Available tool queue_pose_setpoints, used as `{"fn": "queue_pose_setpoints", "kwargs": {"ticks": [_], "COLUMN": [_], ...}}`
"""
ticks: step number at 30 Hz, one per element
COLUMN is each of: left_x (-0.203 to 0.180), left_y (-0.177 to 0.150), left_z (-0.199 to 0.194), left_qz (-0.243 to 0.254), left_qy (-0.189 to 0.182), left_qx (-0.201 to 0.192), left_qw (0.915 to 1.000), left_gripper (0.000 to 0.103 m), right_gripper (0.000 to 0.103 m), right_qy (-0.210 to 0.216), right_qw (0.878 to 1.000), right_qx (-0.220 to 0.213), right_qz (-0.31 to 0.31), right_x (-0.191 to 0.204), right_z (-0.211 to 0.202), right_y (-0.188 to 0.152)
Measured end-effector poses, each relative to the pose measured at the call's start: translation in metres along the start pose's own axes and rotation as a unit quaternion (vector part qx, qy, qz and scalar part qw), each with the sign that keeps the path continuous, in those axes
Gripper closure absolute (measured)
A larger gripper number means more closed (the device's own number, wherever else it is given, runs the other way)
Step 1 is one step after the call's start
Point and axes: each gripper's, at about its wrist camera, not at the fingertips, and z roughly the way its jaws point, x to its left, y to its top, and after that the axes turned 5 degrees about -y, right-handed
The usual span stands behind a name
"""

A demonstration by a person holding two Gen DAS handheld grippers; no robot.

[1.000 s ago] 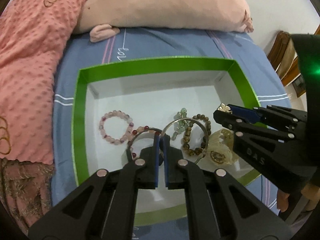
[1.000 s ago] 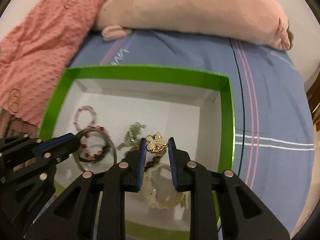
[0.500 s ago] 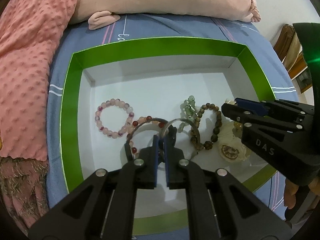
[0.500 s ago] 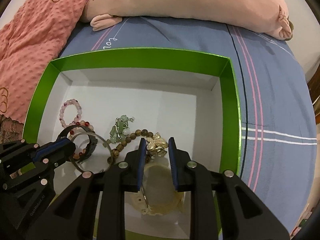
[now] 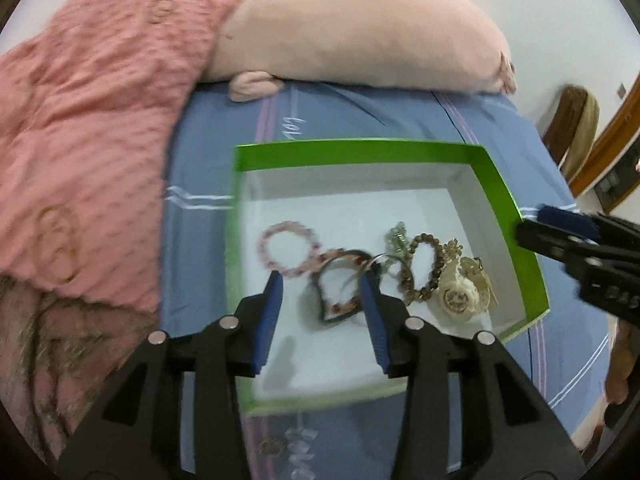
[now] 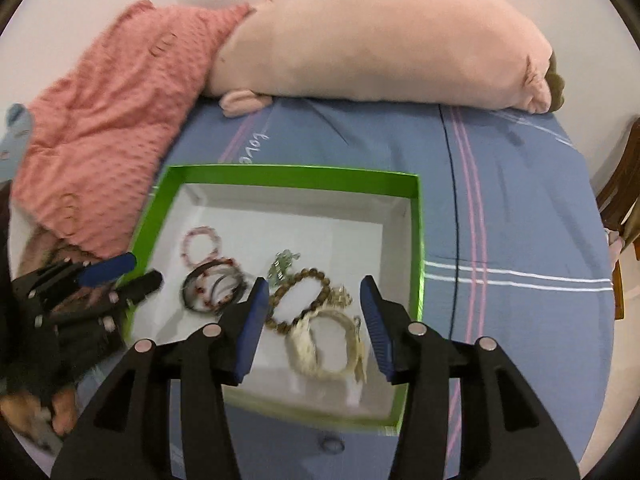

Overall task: Organize jewelry
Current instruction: 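Grasp the small silver ring with the left tool while the right tool grasps the black ring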

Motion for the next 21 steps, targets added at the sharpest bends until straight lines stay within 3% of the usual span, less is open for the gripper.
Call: {"fn": "queue_pose_setpoints", "kwargs": {"ticks": [5, 8, 11, 14, 21], "left_x": [0.039, 0.061, 0.076, 0.075, 0.049], "left_y": [-0.042, -0.075, -0.102, -0.117, -0.123], "left_z": [-0.026, -0.023, -0.011, -0.002, 0.026], "left_qz": [-0.014, -0.023, -0.043, -0.05, -0.023], "left_qy": [0.037, 0.051, 0.048, 0.032, 0.012], "left_qx": [0.008, 0.043, 0.08, 0.099, 0.119], "left_qw": [0.9992, 0.9975, 0.9947, 0.9933, 0.9926], "left_gripper": [0.056, 0.055, 0.055, 0.055, 0.05], "right_gripper": [0.055, 0.055, 0.055, 0.055, 0.055], "right_qy": [0.0, -0.019, -0.035, -0.044, -0.053], "right_qw": [0.999, 0.995, 0.992, 0.99, 0.989], "right_qx": [0.025, 0.077, 0.115, 0.131, 0.138], "right_qz": [-0.037, -0.056, -0.026, 0.002, -0.004], "right_x": [0.009, 0.015, 0.004, -0.007, -0.003], "right_z": [-0.032, -0.014, 0.016, 0.034, 0.04], "right_y": [-0.051, -0.089, -0.111, -0.122, -0.131]}}
